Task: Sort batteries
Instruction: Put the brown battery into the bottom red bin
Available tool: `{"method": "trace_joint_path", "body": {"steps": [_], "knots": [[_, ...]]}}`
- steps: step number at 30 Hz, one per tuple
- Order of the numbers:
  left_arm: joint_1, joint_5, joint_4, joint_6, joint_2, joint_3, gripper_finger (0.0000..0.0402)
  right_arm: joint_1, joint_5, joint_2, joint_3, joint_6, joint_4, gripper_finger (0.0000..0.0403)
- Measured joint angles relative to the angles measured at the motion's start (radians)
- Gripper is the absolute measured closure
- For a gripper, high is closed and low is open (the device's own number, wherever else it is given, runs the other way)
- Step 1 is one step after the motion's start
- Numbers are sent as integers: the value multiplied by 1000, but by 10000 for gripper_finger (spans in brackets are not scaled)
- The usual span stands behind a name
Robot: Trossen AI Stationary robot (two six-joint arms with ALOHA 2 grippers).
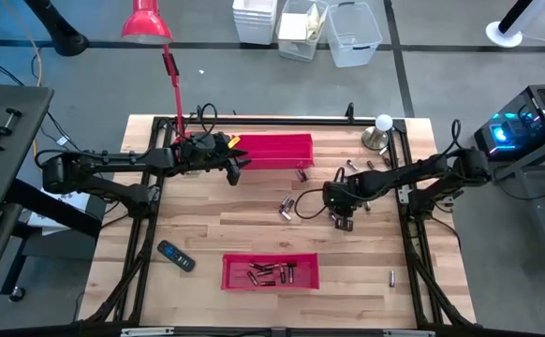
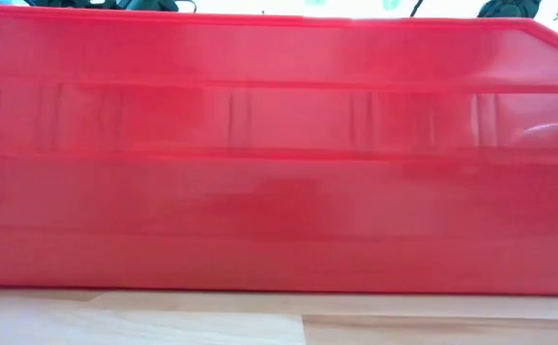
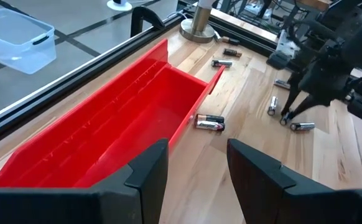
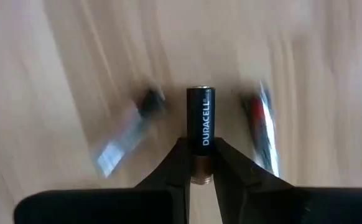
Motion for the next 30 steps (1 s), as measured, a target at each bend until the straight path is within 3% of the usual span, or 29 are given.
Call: {"method": "trace_joint_path", "body": {"steps": [8,16,22,30], "knots": [[0,-2,-5,0,0,0,245,6,119,-161,89,138,-161,368],[0,-2,-3,35,0,0,245,109,84,-200,216,240,-86,368],[4,9,10,108,0,0,245,254,91,-103,324,325,81,368],[27,167,62,230,0,0,245,383,87,188,620,419,42,368]]}}
